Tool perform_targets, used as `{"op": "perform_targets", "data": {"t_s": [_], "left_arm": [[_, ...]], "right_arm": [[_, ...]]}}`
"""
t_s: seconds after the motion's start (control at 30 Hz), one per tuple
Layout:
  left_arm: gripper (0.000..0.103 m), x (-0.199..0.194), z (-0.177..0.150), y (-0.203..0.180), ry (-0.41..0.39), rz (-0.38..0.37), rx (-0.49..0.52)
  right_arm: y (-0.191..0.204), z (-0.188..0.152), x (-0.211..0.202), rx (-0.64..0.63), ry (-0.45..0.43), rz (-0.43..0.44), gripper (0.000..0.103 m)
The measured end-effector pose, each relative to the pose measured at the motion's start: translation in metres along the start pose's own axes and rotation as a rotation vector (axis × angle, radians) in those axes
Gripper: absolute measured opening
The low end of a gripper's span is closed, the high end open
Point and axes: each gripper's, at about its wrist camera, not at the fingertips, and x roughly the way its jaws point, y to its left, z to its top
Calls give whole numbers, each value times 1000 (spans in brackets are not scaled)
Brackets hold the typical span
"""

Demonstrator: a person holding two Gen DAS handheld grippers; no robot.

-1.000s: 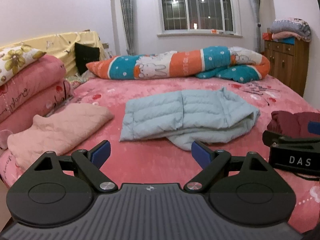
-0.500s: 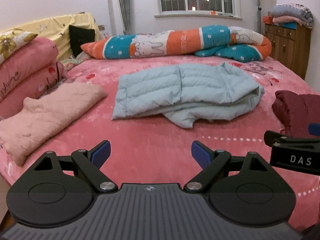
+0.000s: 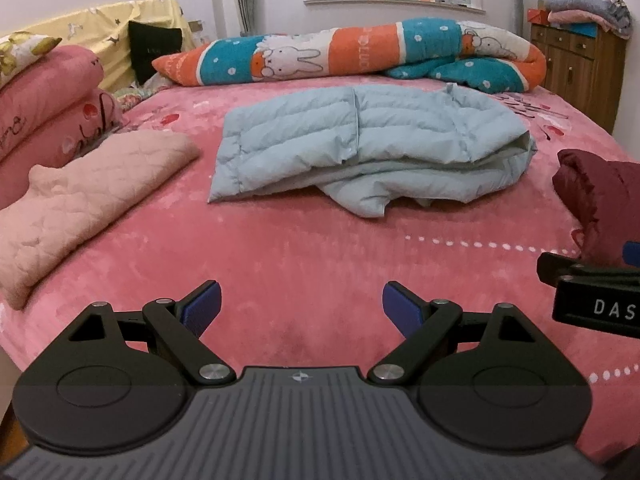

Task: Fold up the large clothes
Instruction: 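Move both open grippers toward the light-blue puffer jacket on the bed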

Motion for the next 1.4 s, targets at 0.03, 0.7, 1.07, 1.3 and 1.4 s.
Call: {"op": "perform_targets", "data": {"t_s": [0.03, 0.7, 1.07, 1.3, 1.4], "left_arm": [[103, 2, 0, 0, 5, -1, -1], [103, 44, -1, 15, 67, -19, -37], [103, 82, 14, 48, -22, -9, -149], [103, 109, 26, 84, -113, 38, -206], [103, 118, 32, 94, -124, 33, -223]], "right_arm": [[-1, -1, 1, 1, 3, 0, 102], [4, -7, 30, -14, 66, -2, 102], [13, 6, 55, -6, 59, 39, 102], [29, 32, 86, 54, 26, 115, 101], [35, 41, 95, 38, -14, 99, 98]]}}
